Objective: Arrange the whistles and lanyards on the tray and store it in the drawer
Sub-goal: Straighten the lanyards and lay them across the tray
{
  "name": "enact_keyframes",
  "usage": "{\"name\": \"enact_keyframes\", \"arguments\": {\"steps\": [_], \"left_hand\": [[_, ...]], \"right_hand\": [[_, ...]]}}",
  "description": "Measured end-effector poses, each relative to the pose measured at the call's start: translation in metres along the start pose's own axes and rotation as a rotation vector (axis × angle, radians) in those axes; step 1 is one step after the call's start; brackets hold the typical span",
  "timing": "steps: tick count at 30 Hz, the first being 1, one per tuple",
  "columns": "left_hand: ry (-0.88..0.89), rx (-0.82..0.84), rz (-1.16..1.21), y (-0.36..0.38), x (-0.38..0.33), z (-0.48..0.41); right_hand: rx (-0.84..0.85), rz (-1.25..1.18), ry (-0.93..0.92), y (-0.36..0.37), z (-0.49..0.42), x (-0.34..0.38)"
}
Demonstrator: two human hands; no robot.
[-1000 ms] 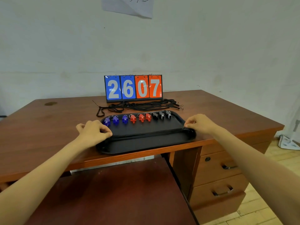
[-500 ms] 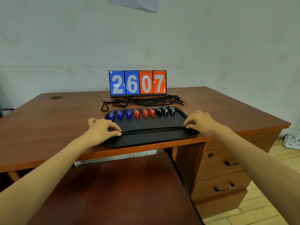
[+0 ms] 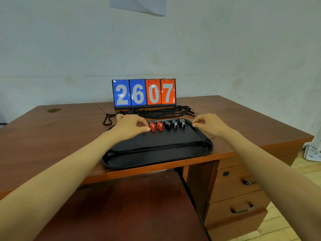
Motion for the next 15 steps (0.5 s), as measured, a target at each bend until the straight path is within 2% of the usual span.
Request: {"name": "enact_keyframes", "arguments": {"steps": [8,15], "left_hand": [[0.057,0.088,0.050,0.057,-0.059,-0.118],[0.015,0.202,-0.004,0.105,-0.046,-0.191]], "right_hand": [[-0.021,0.025,0.201,0.003,-0.068,-0.050],[0.082,0.133,0.197,0.037,-0.127,-0.076]]}}
Point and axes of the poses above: each hand's wrist, its own z-axis away from the middle knuckle, its own y-axis out of the palm, x = y × z, the point moved 6 cm from there along -z, towards the middle knuckle, and after that the axes turned 3 degrees about -x, right-handed, at the moved point
